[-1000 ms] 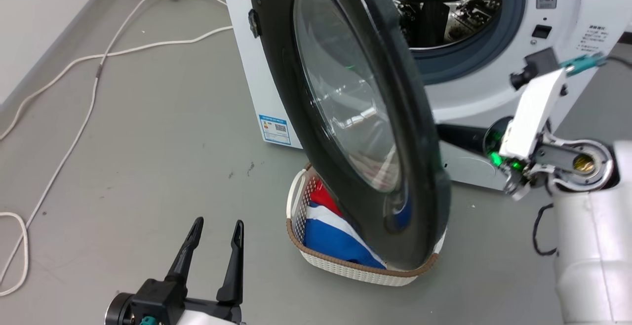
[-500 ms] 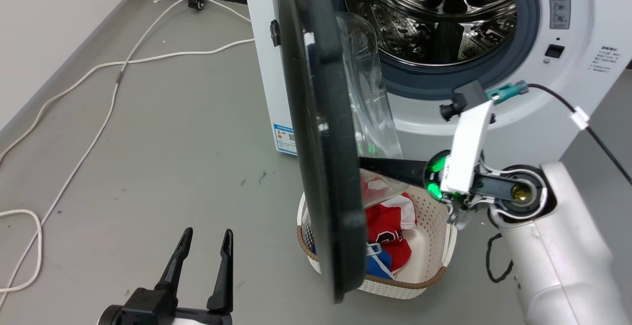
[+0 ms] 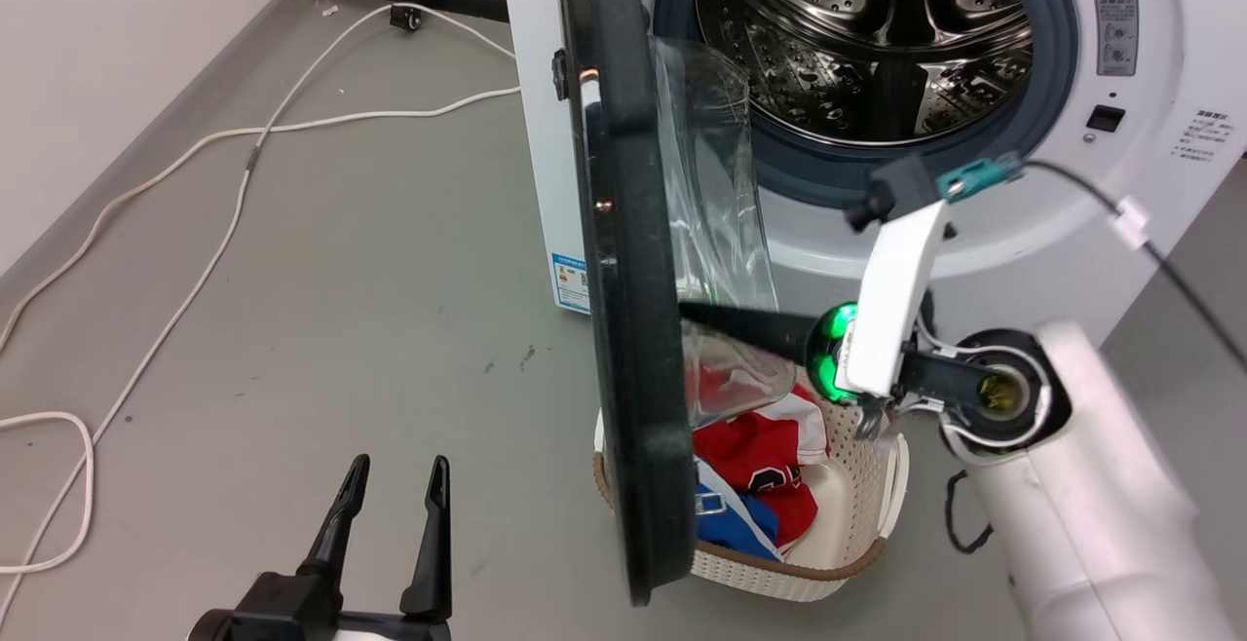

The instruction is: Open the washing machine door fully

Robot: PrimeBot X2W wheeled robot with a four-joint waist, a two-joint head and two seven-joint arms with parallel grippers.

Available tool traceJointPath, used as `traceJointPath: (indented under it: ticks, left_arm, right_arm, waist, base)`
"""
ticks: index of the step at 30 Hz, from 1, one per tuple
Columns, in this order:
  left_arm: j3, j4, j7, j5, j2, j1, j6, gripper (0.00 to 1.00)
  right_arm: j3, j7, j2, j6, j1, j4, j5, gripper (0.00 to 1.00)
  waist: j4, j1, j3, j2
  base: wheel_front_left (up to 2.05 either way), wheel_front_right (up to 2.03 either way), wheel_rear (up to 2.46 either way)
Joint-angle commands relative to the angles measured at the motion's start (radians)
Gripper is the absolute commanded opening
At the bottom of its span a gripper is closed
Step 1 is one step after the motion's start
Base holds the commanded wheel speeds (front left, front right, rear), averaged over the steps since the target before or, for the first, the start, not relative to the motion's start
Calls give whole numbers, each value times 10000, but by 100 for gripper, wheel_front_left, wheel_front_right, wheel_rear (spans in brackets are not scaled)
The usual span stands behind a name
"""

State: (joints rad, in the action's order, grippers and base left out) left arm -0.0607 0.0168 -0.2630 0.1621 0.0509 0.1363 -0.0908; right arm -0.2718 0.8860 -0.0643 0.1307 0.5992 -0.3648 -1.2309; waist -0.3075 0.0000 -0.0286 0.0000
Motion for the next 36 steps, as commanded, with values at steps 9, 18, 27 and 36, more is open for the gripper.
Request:
traceJointPath:
  ticks: [9,18,27,36]
  left_arm:
    - [45,27,-27,65,-10,-198,58,100]
    - [149,107,-27,70,-9,-38,130,100]
    - [178,51,-27,-58,-10,78,53,100]
    - [129,-129,-27,-249,-10,220,35,100]
  right_arm:
    - [-1107,-3548,-2460,-1,-767,3134,3634,0]
    - [-540,-8528,-3962,-7,-2157,2787,8225,0]
    - [2144,-10600,-1622,-3,-4931,2603,11072,100]
    - [3616,-11419,100,-3,-6691,2618,12137,100]
  waist:
    - [182,0,116,0]
    - [433,0,256,0]
    - [625,0,332,0]
    - [805,0,436,0]
  base:
    - [0,0,0]
    - [0,0,0]
    - [0,0,0]
    - [0,0,0]
